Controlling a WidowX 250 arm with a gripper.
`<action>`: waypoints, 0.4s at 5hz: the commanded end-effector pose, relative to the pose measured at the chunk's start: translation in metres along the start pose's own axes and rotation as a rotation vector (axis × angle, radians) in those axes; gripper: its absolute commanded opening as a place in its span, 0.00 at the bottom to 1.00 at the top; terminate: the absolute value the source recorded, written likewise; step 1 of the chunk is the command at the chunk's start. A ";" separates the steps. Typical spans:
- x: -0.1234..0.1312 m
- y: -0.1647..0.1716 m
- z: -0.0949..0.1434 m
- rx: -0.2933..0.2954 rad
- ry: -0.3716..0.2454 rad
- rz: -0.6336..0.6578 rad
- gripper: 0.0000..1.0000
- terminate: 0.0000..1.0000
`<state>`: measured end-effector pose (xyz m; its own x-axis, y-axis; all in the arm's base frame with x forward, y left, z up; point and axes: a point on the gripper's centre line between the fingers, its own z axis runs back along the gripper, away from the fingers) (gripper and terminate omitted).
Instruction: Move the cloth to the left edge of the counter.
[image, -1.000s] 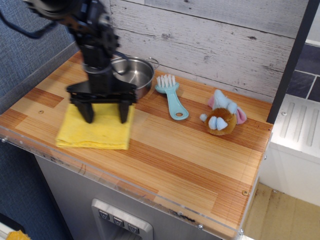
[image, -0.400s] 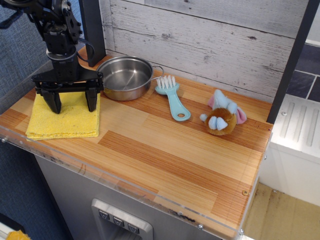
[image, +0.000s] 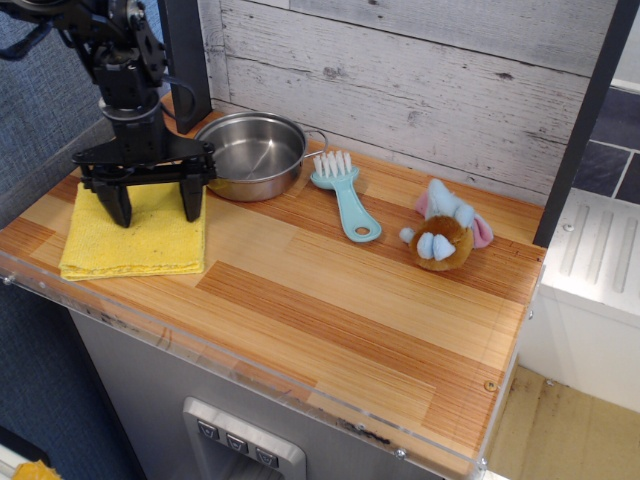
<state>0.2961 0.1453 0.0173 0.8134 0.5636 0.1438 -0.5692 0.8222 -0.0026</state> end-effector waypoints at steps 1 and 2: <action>0.020 -0.020 0.073 -0.059 -0.173 -0.019 1.00 0.00; 0.017 -0.027 0.096 -0.047 -0.202 -0.014 1.00 0.00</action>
<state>0.3136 0.1208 0.0926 0.7973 0.5384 0.2728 -0.5515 0.8335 -0.0330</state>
